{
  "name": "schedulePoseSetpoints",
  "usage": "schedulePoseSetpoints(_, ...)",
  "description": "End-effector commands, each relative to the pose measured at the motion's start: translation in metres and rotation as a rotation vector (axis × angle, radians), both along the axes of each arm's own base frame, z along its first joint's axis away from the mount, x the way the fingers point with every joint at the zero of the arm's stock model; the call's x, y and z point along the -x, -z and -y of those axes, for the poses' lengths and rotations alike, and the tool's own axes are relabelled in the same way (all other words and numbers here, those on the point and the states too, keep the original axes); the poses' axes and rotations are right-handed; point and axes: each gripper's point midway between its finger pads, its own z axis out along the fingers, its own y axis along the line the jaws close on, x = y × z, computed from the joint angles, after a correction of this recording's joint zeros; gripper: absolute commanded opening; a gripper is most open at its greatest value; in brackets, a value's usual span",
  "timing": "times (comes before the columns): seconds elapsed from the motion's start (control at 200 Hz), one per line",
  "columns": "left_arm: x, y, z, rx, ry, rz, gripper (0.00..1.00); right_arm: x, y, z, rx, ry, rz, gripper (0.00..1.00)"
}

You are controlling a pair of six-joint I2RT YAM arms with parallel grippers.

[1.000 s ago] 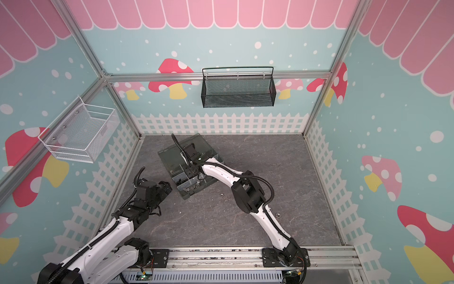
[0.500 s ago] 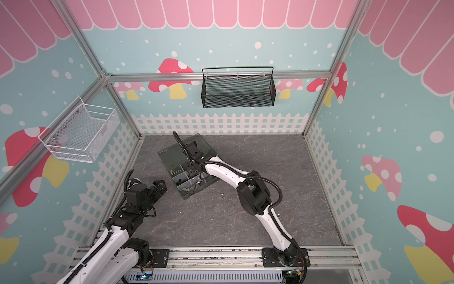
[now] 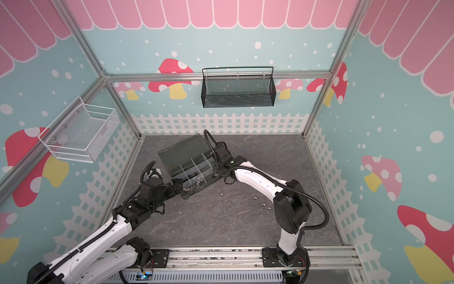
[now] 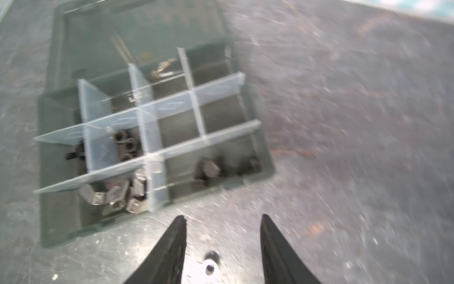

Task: Sort the screws and nuts into containers
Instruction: Pick up the nut at the center of the table.

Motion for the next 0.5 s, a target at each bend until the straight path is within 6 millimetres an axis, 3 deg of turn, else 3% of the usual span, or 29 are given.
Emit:
schedulePoseSetpoints(0.0, -0.005, -0.005, 0.02, -0.108, 0.047, 0.005, 1.0, 0.011, 0.002, 0.046, -0.066, 0.159, -0.031, 0.53)
schedulePoseSetpoints(0.16, -0.006, 0.004, 0.072, -0.176, 0.205, -0.04, 1.0, 0.038, 0.012, 0.115, -0.113, 0.322, -0.054, 0.6)
schedulePoseSetpoints(0.295, -0.008, 0.013, 0.112, -0.19, 0.332, -0.095, 0.98, 0.061, 0.023, 0.163, -0.106, 0.46, -0.084, 0.73)
schedulePoseSetpoints(0.31, -0.009, 0.014, 0.116, -0.19, 0.346, -0.101, 0.98, 0.064, 0.024, 0.167, -0.104, 0.473, -0.088, 0.78)
schedulePoseSetpoints(0.34, -0.009, 0.018, 0.124, -0.194, 0.372, -0.121, 0.98, 0.069, 0.028, 0.176, -0.101, 0.498, -0.099, 0.99)
schedulePoseSetpoints(0.495, -0.008, 0.037, 0.165, -0.221, 0.496, -0.202, 0.92, 0.093, 0.038, 0.212, -0.093, 0.611, -0.12, 0.97)
